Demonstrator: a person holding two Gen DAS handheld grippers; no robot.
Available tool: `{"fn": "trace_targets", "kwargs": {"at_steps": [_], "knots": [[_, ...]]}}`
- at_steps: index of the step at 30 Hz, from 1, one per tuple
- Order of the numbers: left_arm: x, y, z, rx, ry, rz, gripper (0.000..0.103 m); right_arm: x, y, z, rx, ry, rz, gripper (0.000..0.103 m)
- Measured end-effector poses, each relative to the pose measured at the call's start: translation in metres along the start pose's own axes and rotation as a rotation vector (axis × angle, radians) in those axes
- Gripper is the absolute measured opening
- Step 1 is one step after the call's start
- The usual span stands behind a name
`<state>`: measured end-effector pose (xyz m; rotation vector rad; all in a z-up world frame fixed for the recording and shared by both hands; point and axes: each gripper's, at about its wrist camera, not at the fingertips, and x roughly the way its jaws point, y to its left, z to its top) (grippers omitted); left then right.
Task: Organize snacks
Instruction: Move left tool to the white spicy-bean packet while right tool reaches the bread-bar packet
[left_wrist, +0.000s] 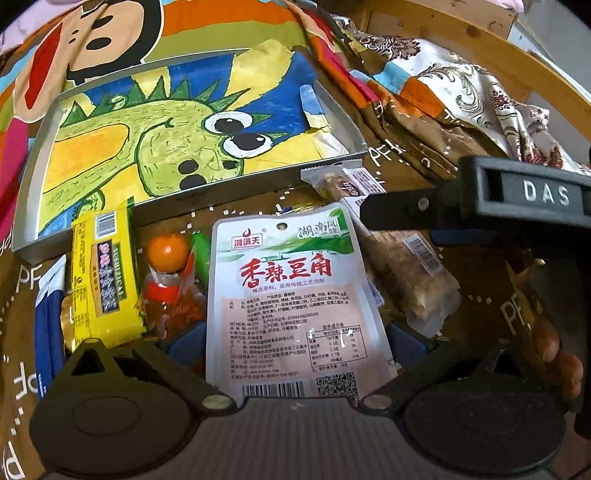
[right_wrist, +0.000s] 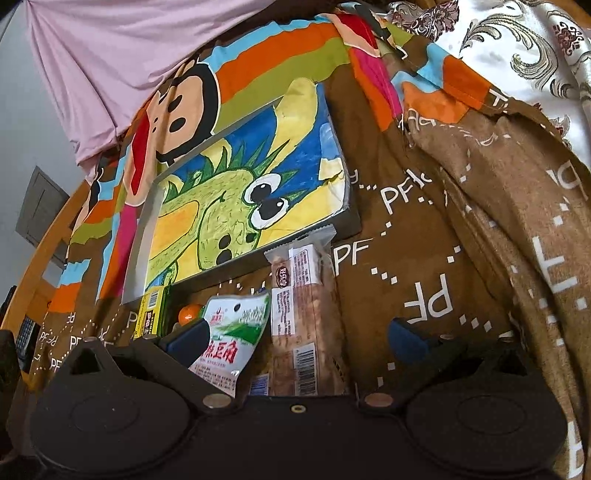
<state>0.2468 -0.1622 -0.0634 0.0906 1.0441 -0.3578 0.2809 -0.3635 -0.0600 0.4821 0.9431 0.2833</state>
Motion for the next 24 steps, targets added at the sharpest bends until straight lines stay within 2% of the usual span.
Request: {"fn": "trace_targets", "kwargs": {"at_steps": [5, 10, 20, 24], "knots": [[0.006, -0.003, 0.004, 0.000, 0.014, 0.023, 0.102, 0.001, -0.001, -0.001, 0.003, 0.003, -0.001, 0.102], [0.001, -0.003, -0.002, -0.002, -0.010, 0.037, 0.099, 0.000, -0.002, -0.001, 0.010, 0.001, 0.002, 0.102], [-0.020, 0.019, -0.007, -0.091, -0.041, -0.034, 0.075, 0.002, 0.005, -0.006, -0.057, 0.024, -0.033, 0.102], [-0.027, 0.019, -0.012, -0.098, -0.070, -0.042, 0.069, 0.003, 0.014, -0.011, -0.147, 0.024, -0.087, 0.094]]}}
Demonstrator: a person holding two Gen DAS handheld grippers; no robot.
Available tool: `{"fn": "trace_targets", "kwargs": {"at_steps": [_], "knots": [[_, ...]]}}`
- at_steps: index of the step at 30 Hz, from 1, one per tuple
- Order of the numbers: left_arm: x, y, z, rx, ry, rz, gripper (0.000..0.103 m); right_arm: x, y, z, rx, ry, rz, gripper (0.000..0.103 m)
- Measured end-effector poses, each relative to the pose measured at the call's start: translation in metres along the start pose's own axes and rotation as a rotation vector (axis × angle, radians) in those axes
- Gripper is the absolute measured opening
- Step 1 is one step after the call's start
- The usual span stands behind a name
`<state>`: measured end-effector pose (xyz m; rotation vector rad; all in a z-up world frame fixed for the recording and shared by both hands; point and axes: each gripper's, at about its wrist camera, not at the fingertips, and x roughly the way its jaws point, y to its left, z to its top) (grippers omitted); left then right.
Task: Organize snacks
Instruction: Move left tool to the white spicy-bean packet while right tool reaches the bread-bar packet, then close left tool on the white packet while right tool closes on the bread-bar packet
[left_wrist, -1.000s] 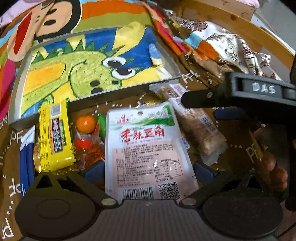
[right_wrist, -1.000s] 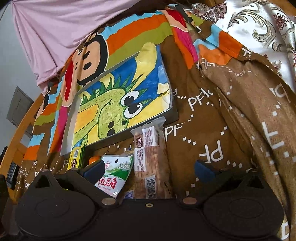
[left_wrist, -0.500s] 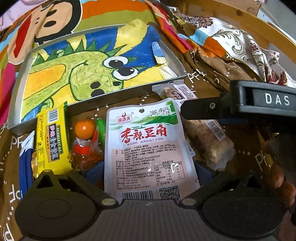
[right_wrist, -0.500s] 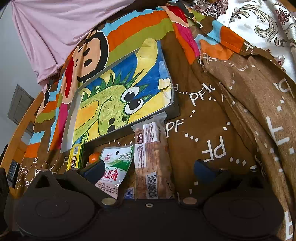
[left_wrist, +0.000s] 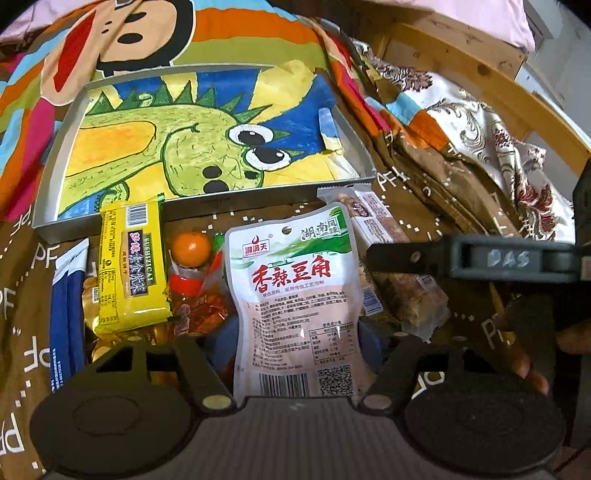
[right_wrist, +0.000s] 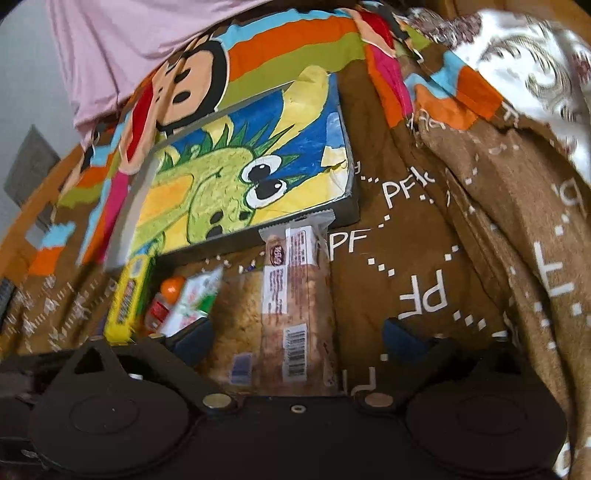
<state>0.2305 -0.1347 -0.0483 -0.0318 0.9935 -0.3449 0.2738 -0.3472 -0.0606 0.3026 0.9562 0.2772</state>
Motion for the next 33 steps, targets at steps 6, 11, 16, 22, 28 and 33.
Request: {"fn": "trace_targets", "kwargs": {"at_steps": [6, 11, 16, 22, 28, 33], "knots": [[-0.007, 0.001, -0.009, -0.013, -0.028, -0.004, 0.067, 0.003, 0.018, -0.009, -0.161, -0.007, -0.104, 0.074], [-0.004, 0.003, -0.012, -0.013, -0.034, -0.013, 0.072, 0.004, 0.031, -0.015, -0.260, -0.022, -0.121, 0.057], [-0.001, 0.004, -0.017, -0.014, -0.032, -0.017, 0.076, 0.001, 0.030, -0.014, -0.250, -0.022, -0.117, 0.042], [0.001, 0.003, -0.018, 0.011, -0.027, -0.017, 0.082, -0.006, 0.030, -0.016, -0.297, -0.025, -0.161, 0.041], [0.009, -0.003, -0.015, 0.039, -0.012, -0.017, 0.089, -0.001, 0.031, -0.017, -0.349, -0.017, -0.187, 0.044], [0.012, -0.005, -0.015, 0.033, -0.019, 0.001, 0.086, 0.006, 0.028, -0.017, -0.338, 0.017, -0.181, 0.049]]}}
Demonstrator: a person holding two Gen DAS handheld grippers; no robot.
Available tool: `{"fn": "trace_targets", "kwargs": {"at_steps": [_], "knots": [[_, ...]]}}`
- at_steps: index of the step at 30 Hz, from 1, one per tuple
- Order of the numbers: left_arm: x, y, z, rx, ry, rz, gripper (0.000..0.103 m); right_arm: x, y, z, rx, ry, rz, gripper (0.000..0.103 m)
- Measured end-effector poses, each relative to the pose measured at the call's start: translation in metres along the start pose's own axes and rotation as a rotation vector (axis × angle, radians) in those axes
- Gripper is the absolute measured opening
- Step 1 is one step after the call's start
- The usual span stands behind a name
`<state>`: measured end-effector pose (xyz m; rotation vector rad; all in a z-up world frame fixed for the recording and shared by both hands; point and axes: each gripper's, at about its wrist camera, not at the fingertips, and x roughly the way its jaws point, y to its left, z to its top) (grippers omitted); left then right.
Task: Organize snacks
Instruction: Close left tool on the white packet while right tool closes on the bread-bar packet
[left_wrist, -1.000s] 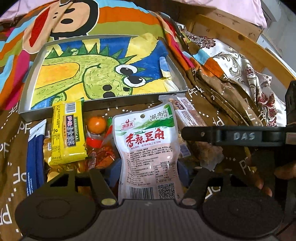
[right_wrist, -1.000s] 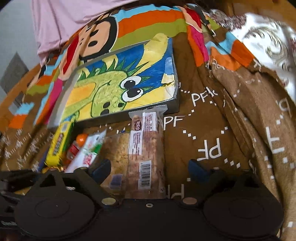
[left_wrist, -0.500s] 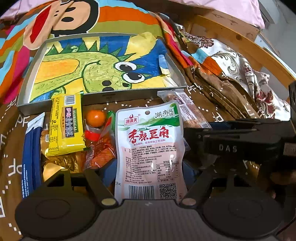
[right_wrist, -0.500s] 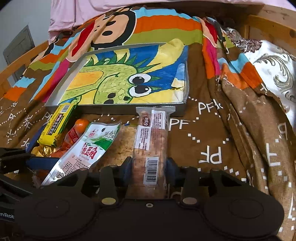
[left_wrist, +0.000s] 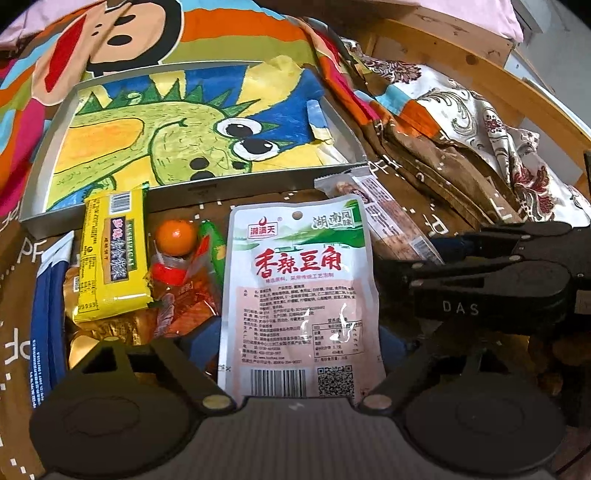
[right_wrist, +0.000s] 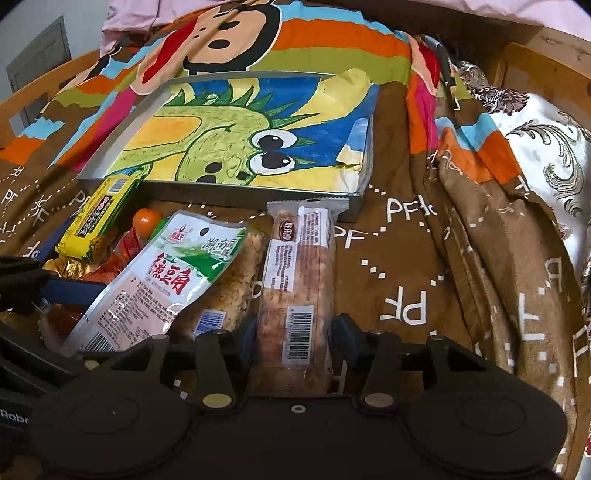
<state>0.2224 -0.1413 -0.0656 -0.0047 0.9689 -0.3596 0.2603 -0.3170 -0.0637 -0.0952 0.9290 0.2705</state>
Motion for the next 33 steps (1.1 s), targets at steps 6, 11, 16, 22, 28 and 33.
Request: {"fn": "trace_targets", "kwargs": {"at_steps": [6, 11, 16, 22, 28, 33], "knots": [[-0.009, 0.001, 0.002, 0.000, -0.019, 0.000, 0.071, -0.002, 0.002, -0.001, -0.014, -0.009, -0.006, 0.042], [-0.015, -0.006, 0.004, 0.021, -0.020, -0.012, 0.058, -0.007, 0.005, -0.003, -0.024, -0.018, 0.001, 0.041], [-0.017, 0.002, -0.003, -0.038, -0.016, -0.035, 0.058, -0.017, 0.009, -0.006, -0.059, -0.064, -0.027, 0.041], [-0.024, -0.002, -0.009, -0.005, -0.034, -0.029, 0.053, -0.023, 0.008, -0.003, -0.051, -0.119, -0.034, 0.041], [-0.030, -0.003, -0.013, -0.015, -0.069, -0.006, 0.053, -0.026, 0.008, -0.001, -0.051, -0.161, -0.042, 0.041], [-0.038, -0.007, -0.016, 0.006, -0.131, 0.019, 0.053, -0.033, 0.006, 0.001, -0.041, -0.217, -0.053, 0.041]]}}
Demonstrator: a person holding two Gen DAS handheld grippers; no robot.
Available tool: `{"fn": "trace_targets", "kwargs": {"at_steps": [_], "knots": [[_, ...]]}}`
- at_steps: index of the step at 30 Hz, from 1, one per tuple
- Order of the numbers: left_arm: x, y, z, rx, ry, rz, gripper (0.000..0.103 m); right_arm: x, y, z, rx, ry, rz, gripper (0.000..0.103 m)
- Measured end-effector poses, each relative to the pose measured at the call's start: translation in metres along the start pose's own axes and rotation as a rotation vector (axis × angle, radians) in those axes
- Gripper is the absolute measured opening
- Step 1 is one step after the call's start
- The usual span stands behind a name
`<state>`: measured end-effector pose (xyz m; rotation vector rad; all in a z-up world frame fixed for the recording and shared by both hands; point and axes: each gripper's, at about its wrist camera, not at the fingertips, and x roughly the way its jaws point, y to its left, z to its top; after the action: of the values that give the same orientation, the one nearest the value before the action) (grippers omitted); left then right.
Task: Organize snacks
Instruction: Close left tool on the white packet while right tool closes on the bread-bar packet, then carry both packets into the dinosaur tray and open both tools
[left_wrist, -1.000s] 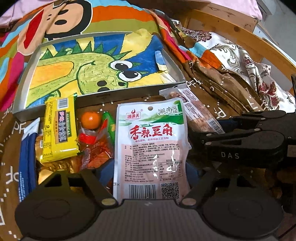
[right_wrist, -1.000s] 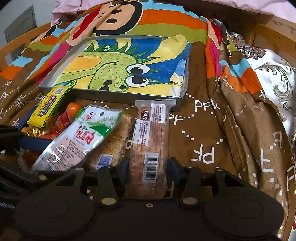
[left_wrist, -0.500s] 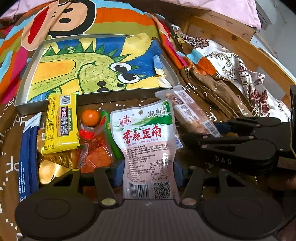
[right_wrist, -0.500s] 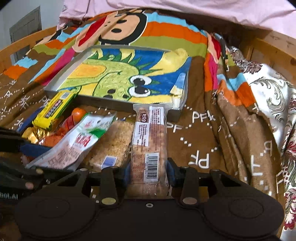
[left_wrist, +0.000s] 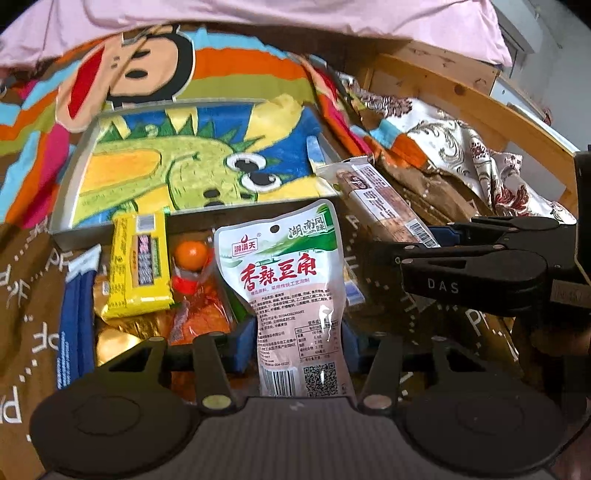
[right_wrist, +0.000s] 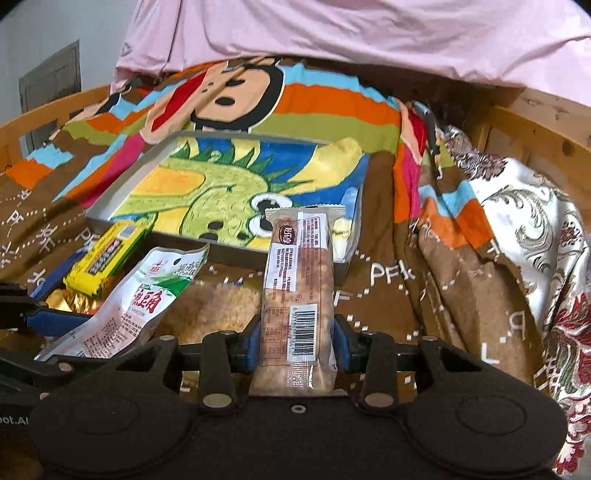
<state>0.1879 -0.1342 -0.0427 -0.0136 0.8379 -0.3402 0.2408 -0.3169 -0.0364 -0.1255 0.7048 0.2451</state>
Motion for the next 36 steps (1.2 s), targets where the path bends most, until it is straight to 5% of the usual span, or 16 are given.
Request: {"fn": "trace_targets", "kwargs": {"at_steps": [10, 19, 21, 28, 31, 36], "knots": [[-0.010, 0.003, 0.012, -0.042, -0.132, 0.002, 0.053, -0.011, -0.001, 0.011, 0.024, -0.157, -0.029, 0.041], [0.003, 0.027, 0.065, -0.132, -0.262, 0.058, 0.053, 0.020, 0.000, 0.034, 0.111, -0.297, -0.030, 0.038], [0.015, 0.037, 0.078, -0.163, -0.273, 0.073, 0.053, 0.033, 0.002, 0.039, 0.105, -0.301, -0.032, 0.000], [0.046, 0.064, 0.099, -0.250, -0.271, 0.121, 0.053, 0.071, 0.008, 0.037, 0.046, -0.254, -0.043, 0.010], [0.054, 0.069, 0.100, -0.245, -0.266, 0.124, 0.053, 0.073, 0.012, 0.038, 0.030, -0.266, -0.030, 0.023], [0.067, 0.071, 0.103, -0.240, -0.239, 0.124, 0.053, 0.093, 0.011, 0.043, 0.033, -0.244, -0.027, 0.023]]}}
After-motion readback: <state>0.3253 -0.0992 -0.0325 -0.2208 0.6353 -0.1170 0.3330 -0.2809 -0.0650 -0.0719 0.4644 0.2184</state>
